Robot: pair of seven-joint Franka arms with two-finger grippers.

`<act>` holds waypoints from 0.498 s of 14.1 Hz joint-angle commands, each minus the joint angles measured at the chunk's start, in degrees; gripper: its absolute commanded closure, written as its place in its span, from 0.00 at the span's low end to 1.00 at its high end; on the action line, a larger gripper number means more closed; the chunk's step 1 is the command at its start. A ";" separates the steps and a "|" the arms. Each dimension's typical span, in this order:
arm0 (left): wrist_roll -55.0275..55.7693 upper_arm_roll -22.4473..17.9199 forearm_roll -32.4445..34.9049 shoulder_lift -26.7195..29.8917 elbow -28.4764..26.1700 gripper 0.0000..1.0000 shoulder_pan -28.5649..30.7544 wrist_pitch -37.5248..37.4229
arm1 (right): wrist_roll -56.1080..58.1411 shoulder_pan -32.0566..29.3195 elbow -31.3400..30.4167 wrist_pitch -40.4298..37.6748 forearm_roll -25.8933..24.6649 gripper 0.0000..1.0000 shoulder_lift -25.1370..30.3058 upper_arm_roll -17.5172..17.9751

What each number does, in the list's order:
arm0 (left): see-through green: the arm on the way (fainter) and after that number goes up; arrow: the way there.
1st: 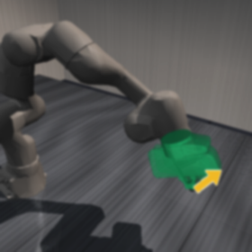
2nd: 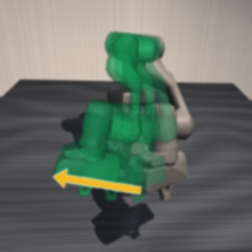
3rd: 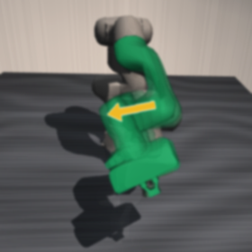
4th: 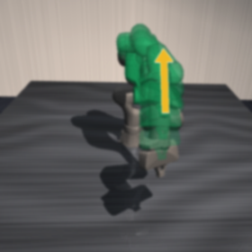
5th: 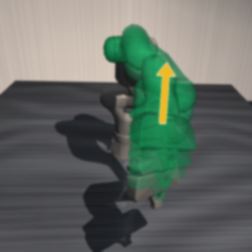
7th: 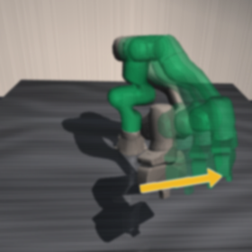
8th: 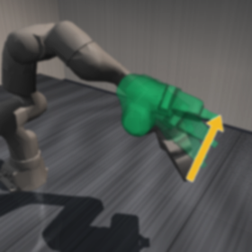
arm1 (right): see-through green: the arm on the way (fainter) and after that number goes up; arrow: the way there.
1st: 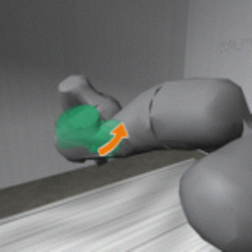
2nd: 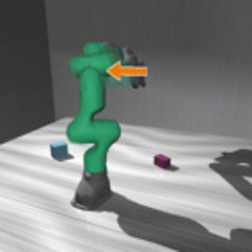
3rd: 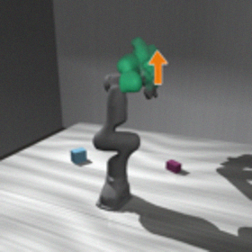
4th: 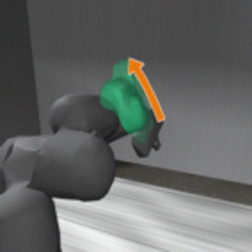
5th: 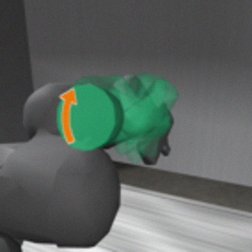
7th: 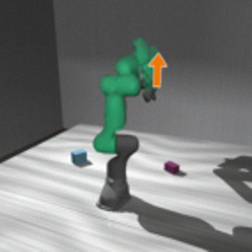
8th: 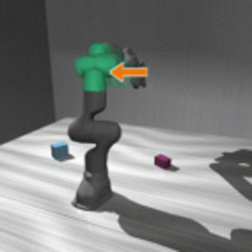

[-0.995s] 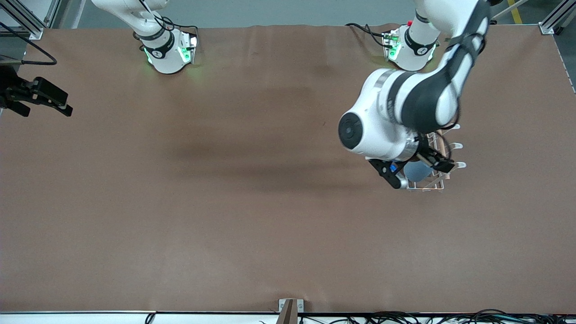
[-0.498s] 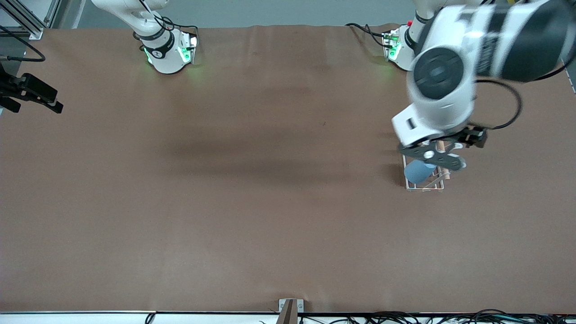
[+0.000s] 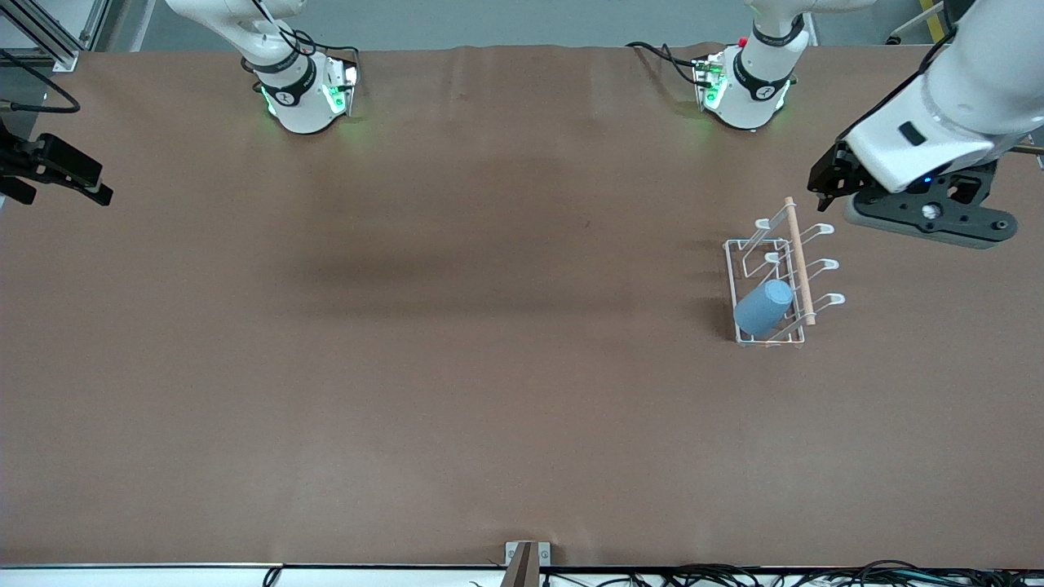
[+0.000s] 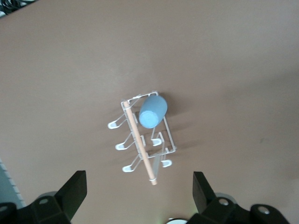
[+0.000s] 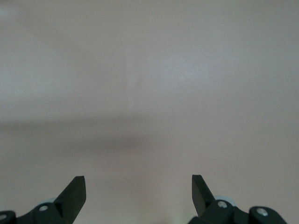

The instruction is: Hang cup on cup holder

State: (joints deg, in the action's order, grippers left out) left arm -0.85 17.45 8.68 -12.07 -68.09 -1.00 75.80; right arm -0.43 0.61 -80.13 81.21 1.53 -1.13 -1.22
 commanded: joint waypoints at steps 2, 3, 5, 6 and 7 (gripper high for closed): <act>4.44 0.22 -6.39 0.47 -1.26 0.00 3.73 2.16 | 2.71 0.54 -0.99 -0.35 0.75 0.00 0.78 -0.63; 6.02 0.48 -6.57 1.17 -1.26 0.00 3.73 2.16 | 2.89 0.54 -1.26 0.00 0.75 0.00 0.78 -0.63; 6.82 0.13 -6.39 2.83 -1.96 0.00 3.47 1.90 | 2.98 0.80 -1.35 -0.18 0.75 0.00 0.69 -0.63; 6.65 -0.30 -6.74 4.23 -3.79 0.00 3.55 1.89 | 2.97 0.80 -1.26 0.00 0.67 0.00 0.69 -0.63; 6.65 -2.22 -6.74 6.25 -5.90 0.00 2.77 2.16 | 2.89 0.71 -1.26 0.09 0.49 0.00 0.69 -0.63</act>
State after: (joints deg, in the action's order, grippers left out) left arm 5.13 17.34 2.85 -10.70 -69.05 2.33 77.35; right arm 1.91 0.68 -80.55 81.03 1.53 -1.16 -1.22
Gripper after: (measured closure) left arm 0.000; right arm 0.000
